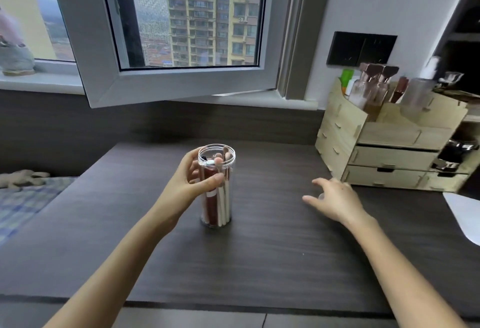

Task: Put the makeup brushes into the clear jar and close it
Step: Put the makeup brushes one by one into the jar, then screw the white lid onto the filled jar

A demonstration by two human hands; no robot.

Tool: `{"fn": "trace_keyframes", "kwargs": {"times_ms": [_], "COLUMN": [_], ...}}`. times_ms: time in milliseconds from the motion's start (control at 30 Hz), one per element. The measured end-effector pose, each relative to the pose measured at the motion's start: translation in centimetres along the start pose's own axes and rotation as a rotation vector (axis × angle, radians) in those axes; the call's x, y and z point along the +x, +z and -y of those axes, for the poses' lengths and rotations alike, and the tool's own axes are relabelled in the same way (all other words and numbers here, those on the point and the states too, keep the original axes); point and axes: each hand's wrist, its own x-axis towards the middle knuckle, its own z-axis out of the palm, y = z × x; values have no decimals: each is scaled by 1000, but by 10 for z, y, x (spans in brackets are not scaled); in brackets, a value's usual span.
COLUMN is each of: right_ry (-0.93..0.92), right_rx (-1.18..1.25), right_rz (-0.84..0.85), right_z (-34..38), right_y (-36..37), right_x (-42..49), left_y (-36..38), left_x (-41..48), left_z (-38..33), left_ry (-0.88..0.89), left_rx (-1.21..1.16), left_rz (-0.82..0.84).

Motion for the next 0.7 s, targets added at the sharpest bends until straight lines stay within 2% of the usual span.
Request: {"fn": "trace_keyframes", "kwargs": {"times_ms": [67,133,200,267,367,467,533,600,700], "right_ry": [78,94,76,12,-129,-253,-314,-364,-413], "right_rx": [-57,-66,-67,33,589,1269,1623,1786,1646], "right_rz": [66,54,36,17,-25,55,105,92,70], "right_z": [-16,-24,-24,-18,9,49,74,95,112], "right_y": [10,14,14,12,-1,-29,-45,-52,-44], "right_x": [1,3,5,6,0,-16,-23,-26,-26], "left_y": [3,8,14,19,26,32,35,37,38], "left_x": [2,3,4,5,7,9,11,11,11], "left_z": [4,6,8,9,10,9,9,8,7], "left_ry": [-5,-3,18,43,56,59,69,73,78], "left_rx": [19,27,36,32,38,46,58,62,55], "left_rz": [-29,-45,-70,-92,-98,-78,-58,-56,-50]}}
